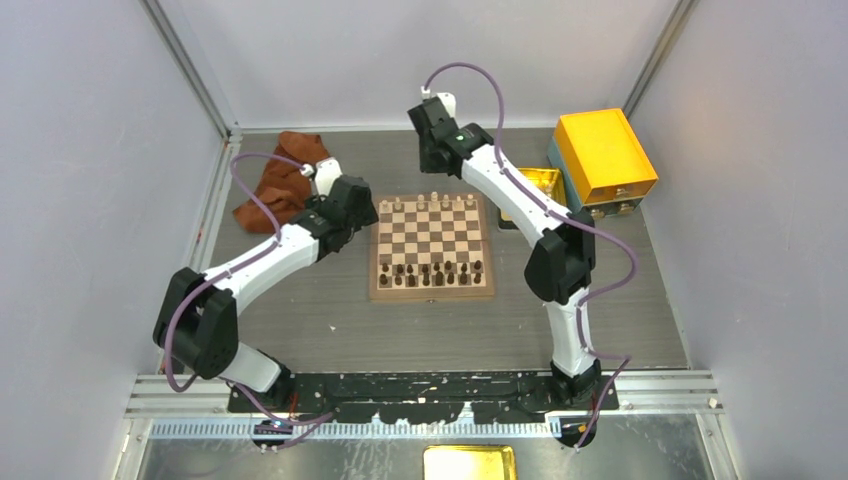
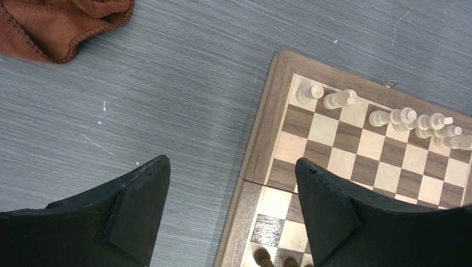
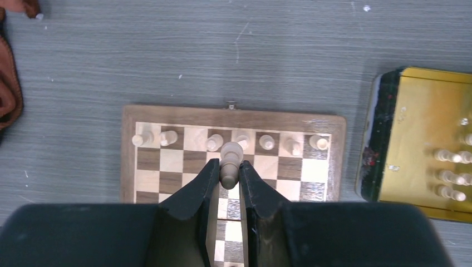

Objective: Set up the chess pieces on the board
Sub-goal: Place the chess piece on the chessboard.

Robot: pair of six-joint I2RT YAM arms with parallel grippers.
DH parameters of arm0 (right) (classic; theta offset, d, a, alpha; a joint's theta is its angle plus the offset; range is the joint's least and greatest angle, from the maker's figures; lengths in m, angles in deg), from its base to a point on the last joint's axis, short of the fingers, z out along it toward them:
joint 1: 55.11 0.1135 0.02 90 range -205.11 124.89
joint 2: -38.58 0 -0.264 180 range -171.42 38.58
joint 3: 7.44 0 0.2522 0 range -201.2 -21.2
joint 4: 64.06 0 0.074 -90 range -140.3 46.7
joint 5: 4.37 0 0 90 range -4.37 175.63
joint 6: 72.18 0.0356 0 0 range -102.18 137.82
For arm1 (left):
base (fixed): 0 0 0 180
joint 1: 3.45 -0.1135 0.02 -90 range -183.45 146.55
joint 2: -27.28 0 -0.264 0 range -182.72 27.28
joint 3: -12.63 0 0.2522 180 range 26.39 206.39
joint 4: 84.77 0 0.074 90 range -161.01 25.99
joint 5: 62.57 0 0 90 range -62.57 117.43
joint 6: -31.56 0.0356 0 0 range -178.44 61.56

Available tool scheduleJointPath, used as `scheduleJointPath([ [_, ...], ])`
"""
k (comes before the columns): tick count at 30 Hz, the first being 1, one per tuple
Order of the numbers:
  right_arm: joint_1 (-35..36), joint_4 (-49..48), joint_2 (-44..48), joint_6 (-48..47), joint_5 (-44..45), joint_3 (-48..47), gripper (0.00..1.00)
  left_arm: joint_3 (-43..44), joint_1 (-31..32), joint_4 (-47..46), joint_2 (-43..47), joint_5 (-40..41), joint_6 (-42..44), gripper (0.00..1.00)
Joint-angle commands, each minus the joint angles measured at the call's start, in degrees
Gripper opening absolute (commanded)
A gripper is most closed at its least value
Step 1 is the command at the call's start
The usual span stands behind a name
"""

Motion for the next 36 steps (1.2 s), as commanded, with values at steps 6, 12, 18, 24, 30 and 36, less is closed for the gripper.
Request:
scheduleJointPath([
  [6,4.64,3.25,-6.75,-0.69,3.06,-7.82,0.01,-1.95,0.09,-2.60,4.26,2.20,-1.31,0.84],
  [12,5.96,5.40,-10.80,-0.56,2.88,-12.33,0.01,-2.76,0.10,-2.94,4.81,2.41,-1.50,0.84],
  [18,6.63,6.19,-12.93,-0.26,2.80,-13.99,0.01,-2.91,0.11,-3.10,4.88,2.73,-1.50,0.84],
  [24,6.65,6.26,-14.36,0.06,2.26,-14.31,0.01,-3.33,0.11,-3.37,5.03,2.78,-1.74,0.84],
  [30,6.60,5.88,-15.90,0.33,1.56,-15.04,0.01,-3.54,0.11,-3.54,5.25,2.85,-1.85,0.84],
  [36,6.54,5.56,-17.24,0.45,0.65,-15.65,0.01,-3.54,0.11,-3.60,5.16,3.03,-1.77,0.84],
])
